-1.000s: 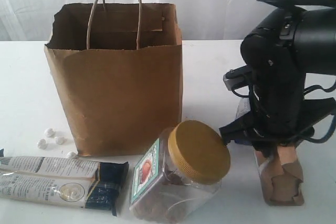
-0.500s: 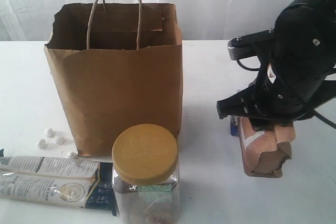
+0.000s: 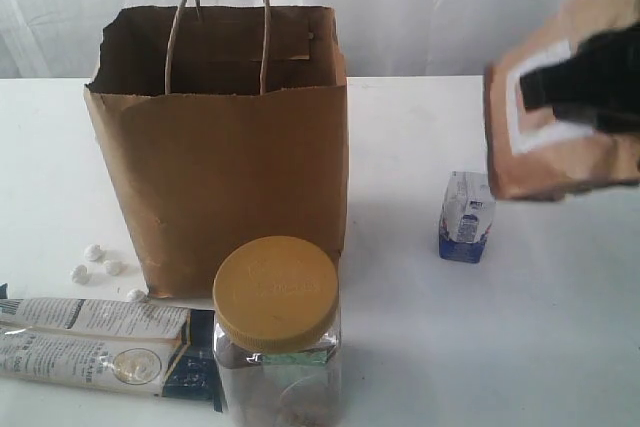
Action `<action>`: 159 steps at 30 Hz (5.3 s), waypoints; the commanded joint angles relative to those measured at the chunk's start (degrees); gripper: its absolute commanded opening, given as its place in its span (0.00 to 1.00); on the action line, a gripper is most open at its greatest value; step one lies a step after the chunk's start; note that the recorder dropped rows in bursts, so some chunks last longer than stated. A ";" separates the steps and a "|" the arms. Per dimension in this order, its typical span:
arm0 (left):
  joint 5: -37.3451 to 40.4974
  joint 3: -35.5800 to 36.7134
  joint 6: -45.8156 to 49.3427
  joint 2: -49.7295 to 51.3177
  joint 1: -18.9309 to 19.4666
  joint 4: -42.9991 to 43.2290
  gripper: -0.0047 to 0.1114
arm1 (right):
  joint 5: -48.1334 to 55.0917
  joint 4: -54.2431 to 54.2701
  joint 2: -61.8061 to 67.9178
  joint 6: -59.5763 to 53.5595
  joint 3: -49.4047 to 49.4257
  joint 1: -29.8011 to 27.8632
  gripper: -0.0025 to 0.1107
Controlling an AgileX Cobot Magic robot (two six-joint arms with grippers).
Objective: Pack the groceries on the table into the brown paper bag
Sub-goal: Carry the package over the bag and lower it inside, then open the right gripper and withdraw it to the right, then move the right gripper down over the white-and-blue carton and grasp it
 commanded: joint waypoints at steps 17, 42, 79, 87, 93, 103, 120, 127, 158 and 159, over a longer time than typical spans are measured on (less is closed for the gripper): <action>-0.45 0.06 -0.52 -0.26 -0.21 -0.52 0.04 | -80.80 0.23 21.35 5.31 -0.84 -0.03 0.08; -0.45 0.06 -0.52 -0.26 -0.21 -0.52 0.04 | -77.01 -9.50 27.58 12.68 -0.84 0.74 0.08; -0.45 0.06 -0.52 -0.26 -0.21 -0.52 0.04 | -72.23 -10.72 28.74 13.08 -0.84 0.74 0.42; -0.45 0.06 -0.52 -0.26 -0.21 -0.52 0.04 | -61.20 -10.72 22.20 13.08 -0.84 0.74 0.29; -0.45 0.06 -0.52 -0.26 -0.21 -0.52 0.04 | -33.88 -11.96 13.74 3.75 -0.84 0.50 0.16; -0.45 0.06 -0.52 -0.26 -0.21 -0.52 0.04 | -2.52 -15.22 10.68 -0.82 0.15 0.50 0.12; -0.45 0.06 -0.52 -0.26 -0.21 -0.52 0.04 | 17.01 5.31 10.68 -9.64 6.53 0.50 0.12; -0.45 0.06 -0.52 -0.26 -0.21 -0.52 0.04 | 14.94 7.64 10.57 -9.24 13.18 0.50 0.12; -0.45 0.06 -0.52 -0.26 -0.21 -0.52 0.04 | 12.46 13.38 28.38 -17.81 -19.88 -12.80 0.33; -0.45 0.06 -0.52 -0.26 -0.21 -0.52 0.04 | 12.73 13.27 29.84 -17.81 -19.91 -12.80 0.33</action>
